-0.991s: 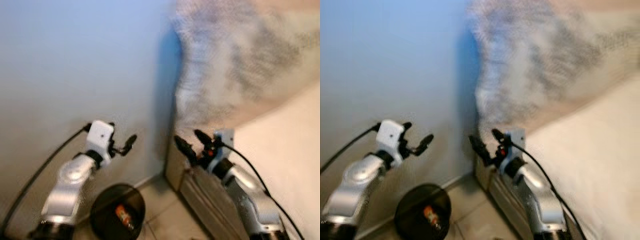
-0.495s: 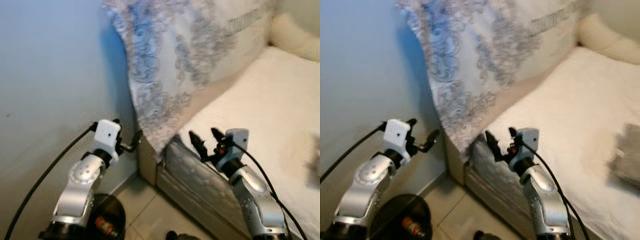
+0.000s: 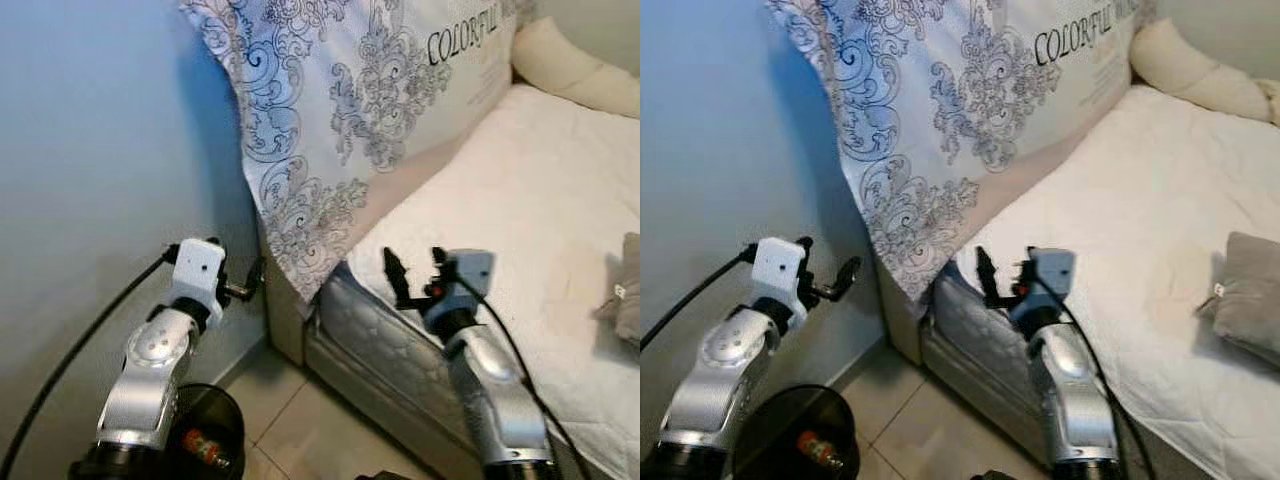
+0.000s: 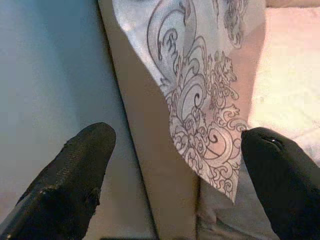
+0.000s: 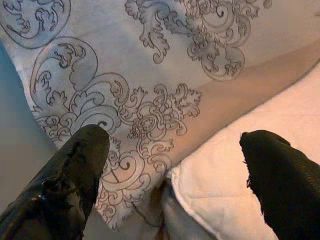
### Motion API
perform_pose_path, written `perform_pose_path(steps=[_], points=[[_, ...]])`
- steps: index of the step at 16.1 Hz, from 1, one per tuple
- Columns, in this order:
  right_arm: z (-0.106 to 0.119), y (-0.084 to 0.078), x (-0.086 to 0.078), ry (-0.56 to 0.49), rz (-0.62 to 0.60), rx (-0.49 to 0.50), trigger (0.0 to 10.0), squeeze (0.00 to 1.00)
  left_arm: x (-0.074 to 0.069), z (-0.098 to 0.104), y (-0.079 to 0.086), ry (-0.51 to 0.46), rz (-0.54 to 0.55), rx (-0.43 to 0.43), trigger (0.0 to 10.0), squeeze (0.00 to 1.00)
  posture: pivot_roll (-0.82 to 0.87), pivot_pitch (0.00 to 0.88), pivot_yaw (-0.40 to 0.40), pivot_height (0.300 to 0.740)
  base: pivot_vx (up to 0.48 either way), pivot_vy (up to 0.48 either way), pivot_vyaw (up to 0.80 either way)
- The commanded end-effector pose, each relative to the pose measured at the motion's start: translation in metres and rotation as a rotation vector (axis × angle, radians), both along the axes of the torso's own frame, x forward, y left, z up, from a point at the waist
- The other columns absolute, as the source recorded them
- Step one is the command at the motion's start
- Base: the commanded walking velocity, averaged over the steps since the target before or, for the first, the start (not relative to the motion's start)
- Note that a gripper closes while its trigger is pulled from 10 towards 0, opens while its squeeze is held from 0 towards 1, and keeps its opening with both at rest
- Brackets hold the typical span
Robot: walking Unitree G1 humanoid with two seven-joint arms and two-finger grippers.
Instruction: Clean up the room
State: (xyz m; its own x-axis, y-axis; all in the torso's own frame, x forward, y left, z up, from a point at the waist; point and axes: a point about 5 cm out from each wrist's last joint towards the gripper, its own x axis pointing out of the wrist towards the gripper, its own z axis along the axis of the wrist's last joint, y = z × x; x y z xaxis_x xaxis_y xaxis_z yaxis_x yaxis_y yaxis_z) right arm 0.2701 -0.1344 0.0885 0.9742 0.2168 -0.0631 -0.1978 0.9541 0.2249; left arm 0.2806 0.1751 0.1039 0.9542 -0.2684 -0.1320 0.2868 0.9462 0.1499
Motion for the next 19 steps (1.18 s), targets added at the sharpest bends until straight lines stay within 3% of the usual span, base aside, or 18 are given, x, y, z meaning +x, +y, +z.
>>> perform_pose_path(steps=[1, 7, 19], points=[[0.0025, -0.0065, 0.003, -0.015, -0.034, -0.021, 10.0, 0.0, 0.0029, 0.0025, 0.0, -0.005, 0.0, 0.006, 10.0, 0.0, 0.05, 0.0, -0.012, 0.74, 0.0, 0.0, 0.0], [-0.0018, -0.0145, 0.002, 0.003, -0.086, -0.037, 10.0, 0.0, -0.0007, 0.0013, 0.002, -0.001, 0.01, 0.013, 10.0, 0.0, 0.07, 0.0, -0.036, 0.74, 0.0, -0.257, 0.0], [-0.0029, -0.0128, -0.0014, 0.0, -0.083, -0.055, 10.0, 0.0, -0.0033, -0.0027, 0.0017, 0.018, 0.016, 0.004, 10.0, 0.0, 0.06, 0.0, -0.028, 0.74, 0.0, -0.31, 0.0]])
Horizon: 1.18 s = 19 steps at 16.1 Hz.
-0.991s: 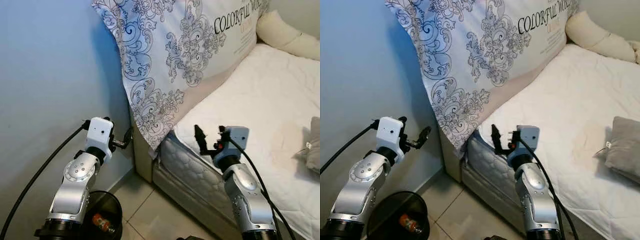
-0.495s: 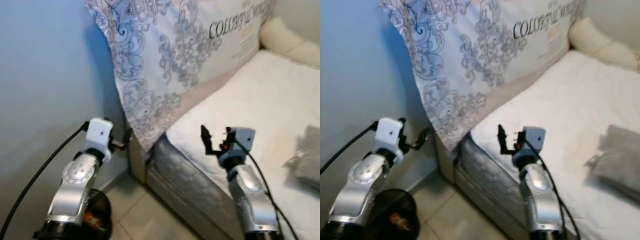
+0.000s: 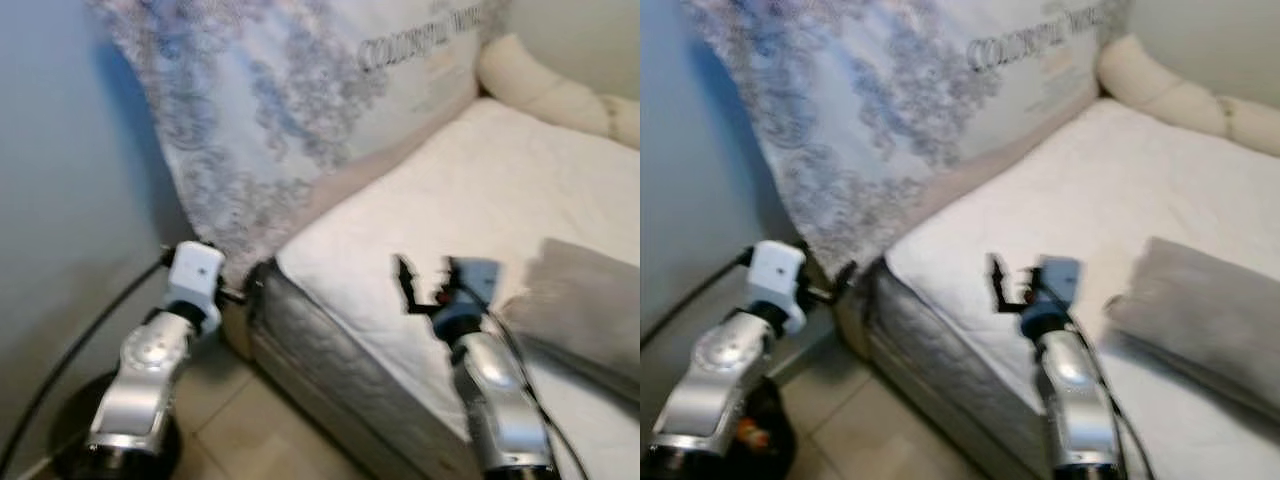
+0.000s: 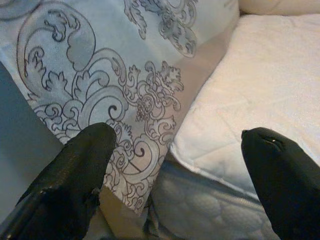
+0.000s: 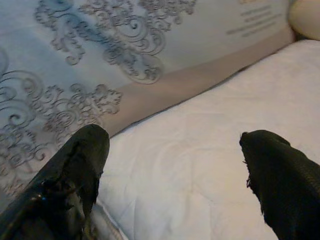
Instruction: Clean up the room
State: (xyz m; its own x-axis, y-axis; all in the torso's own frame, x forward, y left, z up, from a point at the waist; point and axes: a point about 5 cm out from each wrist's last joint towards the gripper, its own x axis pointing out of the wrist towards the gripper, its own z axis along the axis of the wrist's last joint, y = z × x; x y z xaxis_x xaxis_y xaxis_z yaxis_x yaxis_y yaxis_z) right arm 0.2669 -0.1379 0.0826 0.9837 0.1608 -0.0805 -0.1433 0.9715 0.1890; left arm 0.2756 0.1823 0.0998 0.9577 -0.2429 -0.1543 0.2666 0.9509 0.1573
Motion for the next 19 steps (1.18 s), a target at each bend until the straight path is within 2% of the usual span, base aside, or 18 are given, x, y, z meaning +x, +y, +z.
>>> perform_pose_path(steps=[1, 9, 15, 19], points=[[0.002, -0.009, 0.002, -0.003, -0.027, -0.018, 10.0, 0.0, 0.002, 0.001, -0.005, 0.0, 0.002, -0.023, 10.0, 0.0, 0.06, 0.0, -0.031, 0.74, 0.0, 0.0, -0.62], [0.006, -0.008, 0.004, -0.023, -0.03, -0.016, 10.0, 0.0, 0.004, 0.005, -0.007, -0.022, -0.006, -0.057, 10.0, 0.0, 0.05, 0.0, -0.035, 0.74, 0.0, 0.0, -0.78], [0.01, -0.008, 0.006, -0.052, -0.022, -0.032, 10.0, 0.0, 0.005, 0.006, -0.007, -0.018, -0.007, -0.066, 10.0, 0.0, 0.06, 0.0, -0.037, 0.74, 0.297, 0.0, -0.78], [0.022, -0.007, 0.01, -0.119, -0.007, -0.079, 10.0, 0.0, 0.009, 0.015, -0.006, -0.063, 0.004, -0.086, 10.0, 0.0, 0.05, 0.0, -0.039, 0.74, 0.322, 0.0, 0.0]])
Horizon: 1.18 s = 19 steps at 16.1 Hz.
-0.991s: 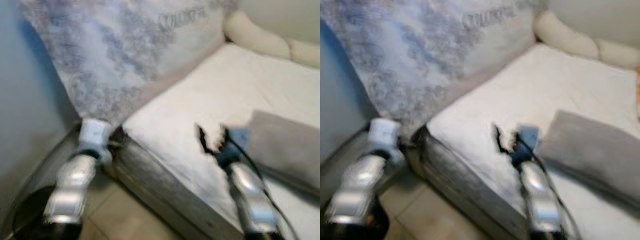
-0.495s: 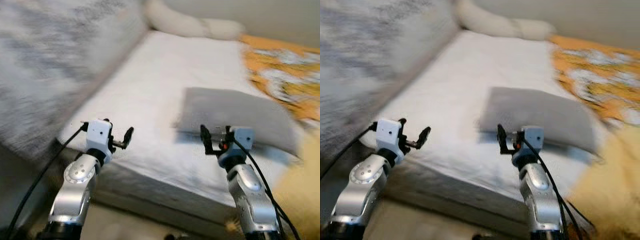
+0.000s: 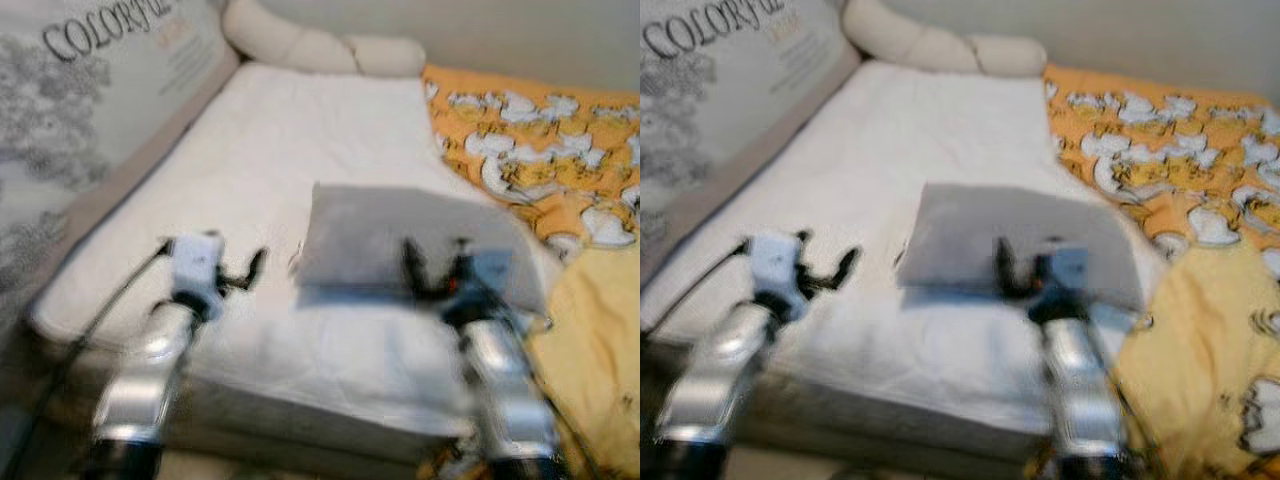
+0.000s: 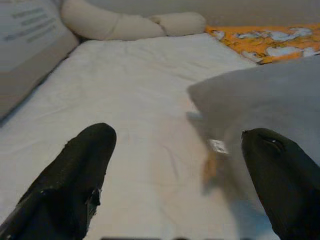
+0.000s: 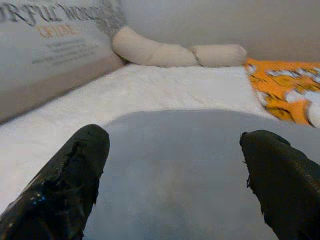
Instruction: Clean up the room
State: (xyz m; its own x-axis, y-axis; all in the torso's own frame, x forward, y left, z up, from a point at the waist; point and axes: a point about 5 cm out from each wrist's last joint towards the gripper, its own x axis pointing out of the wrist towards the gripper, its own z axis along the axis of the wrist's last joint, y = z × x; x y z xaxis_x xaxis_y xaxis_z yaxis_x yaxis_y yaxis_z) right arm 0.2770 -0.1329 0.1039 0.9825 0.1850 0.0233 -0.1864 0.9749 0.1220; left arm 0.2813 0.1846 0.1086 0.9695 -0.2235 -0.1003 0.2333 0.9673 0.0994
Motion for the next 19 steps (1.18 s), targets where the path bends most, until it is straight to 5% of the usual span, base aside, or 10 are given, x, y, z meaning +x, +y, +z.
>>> perform_pose_path(steps=[1, 19], points=[[0.004, -0.014, 0.001, -0.015, -0.039, -0.03, 10.0, 0.0, 0.003, 0.008, -0.009, -0.032, -0.024, -0.018, 10.0, 0.0, 0.05, 0.0, -0.039, 0.74, 0.326, 0.0, 0.0], [0.015, -0.025, 0.014, -0.03, -0.03, -0.091, 10.0, 0.0, 0.006, 0.009, -0.003, -0.022, 0.01, -0.015, 10.0, 0.0, 0.03, 0.0, -0.017, 0.74, 0.227, 0.0, 0.0]])
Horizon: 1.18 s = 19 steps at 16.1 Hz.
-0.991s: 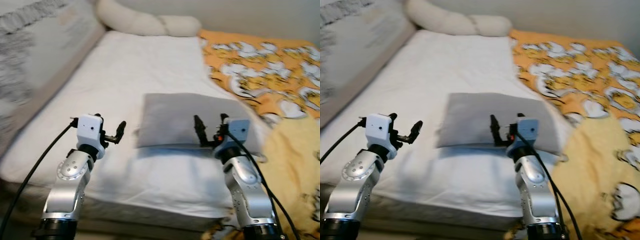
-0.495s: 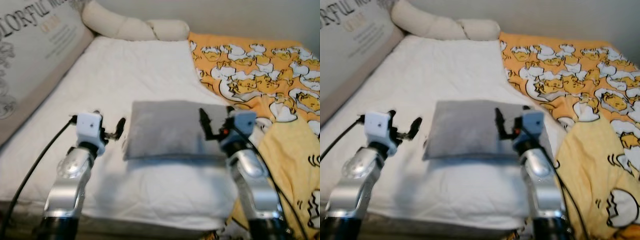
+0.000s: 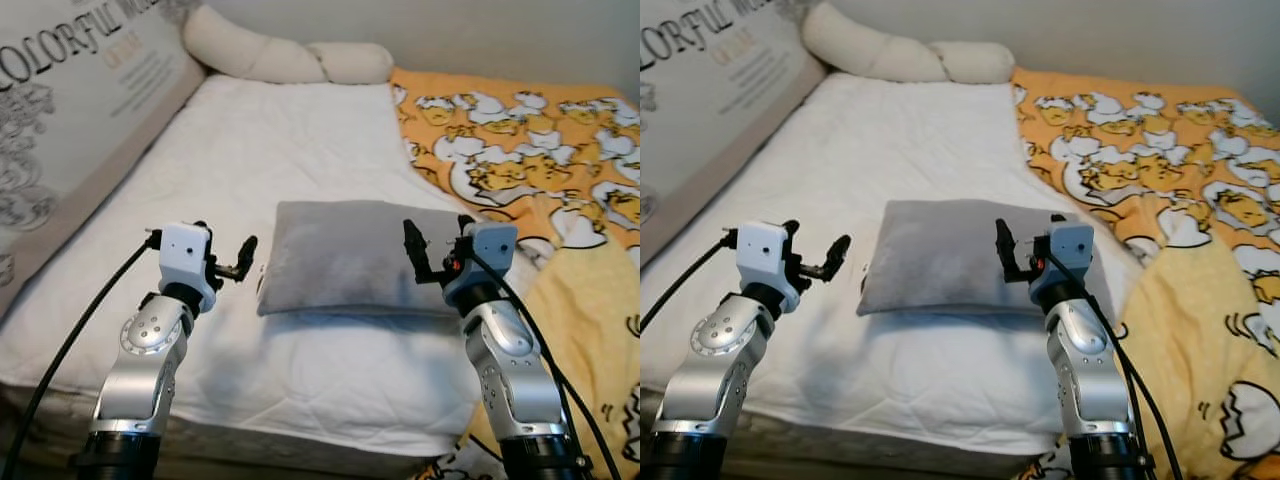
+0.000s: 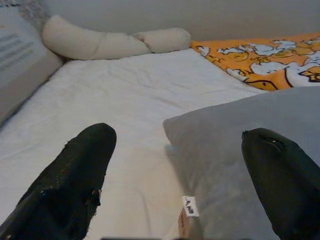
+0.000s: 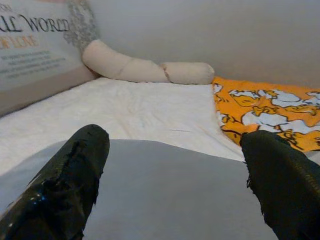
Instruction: Clean up the room
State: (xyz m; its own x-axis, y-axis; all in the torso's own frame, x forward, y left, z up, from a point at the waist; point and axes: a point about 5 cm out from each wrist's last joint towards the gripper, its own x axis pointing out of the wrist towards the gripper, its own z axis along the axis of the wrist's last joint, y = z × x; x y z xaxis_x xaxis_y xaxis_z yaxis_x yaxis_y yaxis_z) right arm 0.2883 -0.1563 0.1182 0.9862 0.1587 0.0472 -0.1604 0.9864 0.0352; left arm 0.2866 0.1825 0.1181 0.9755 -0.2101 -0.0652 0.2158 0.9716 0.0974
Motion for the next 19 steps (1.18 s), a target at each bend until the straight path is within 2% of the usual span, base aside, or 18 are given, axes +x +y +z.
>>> perform_pose_path(steps=[1, 3, 5, 7, 8, 9, 19], points=[[-0.001, -0.0024, 0.0024, 0.024, -0.014, 0.016, 10.0, 0.0, 0.0004, -0.001, -0.0011, 0.013, -0.006, -0.006, 10.0, 0.0, 0.03, 0.0, -0.017, 0.74, 0.311, 0.0, -0.77], [-0.0015, -0.0014, 0.0026, 0.028, -0.01, 0.028, 10.0, 0.0, 0.0004, -0.0011, -0.0012, 0.014, -0.007, -0.007, 10.0, 0.0, 0.03, 0.0, -0.017, 0.74, 0.313, 0.0, -0.8], [-0.0009, 0.0007, 0.0024, 0.021, 0.004, 0.019, 10.0, 0.0, 0.0006, -0.0012, -0.001, 0.015, -0.007, -0.003, 10.0, 0.0, 0.03, 0.0, -0.015, 0.74, 0.315, 0.0, 0.0], [-0.0018, 0.0057, 0.0015, 0.016, 0.047, -0.065, 10.0, 0.0, 0.0008, -0.0011, -0.001, 0.013, -0.008, -0.001, 10.0, 0.0, 0.03, 0.0, -0.015, 0.74, 0.287, 0.0, 0.0], [-0.0025, 0.0069, 0.0013, 0.02, 0.05, -0.053, 10.0, 0.0, 0.0008, -0.0011, -0.0012, 0.01, -0.009, -0.012, 10.0, 0.0, 0.03, 0.0, -0.016, 0.74, 0.0, 0.0, 0.41], [-0.0044, 0.0065, 0.0011, 0.039, 0.037, 0.0, 10.0, 0.0, 0.0007, -0.0015, -0.002, 0.011, -0.014, -0.006, 10.0, 0.0, 0.03, 0.0, -0.016, 0.74, 0.0, 0.0, 0.0], [-0.009, 0.0056, 0.0005, 0.064, 0.045, -0.012, 10.0, 0.0, -0.0003, -0.0047, -0.0043, 0.025, -0.025, 0.036, 10.0, 0.0, 0.03, 0.0, -0.018, 0.74, 0.0, 0.0, 0.0]])
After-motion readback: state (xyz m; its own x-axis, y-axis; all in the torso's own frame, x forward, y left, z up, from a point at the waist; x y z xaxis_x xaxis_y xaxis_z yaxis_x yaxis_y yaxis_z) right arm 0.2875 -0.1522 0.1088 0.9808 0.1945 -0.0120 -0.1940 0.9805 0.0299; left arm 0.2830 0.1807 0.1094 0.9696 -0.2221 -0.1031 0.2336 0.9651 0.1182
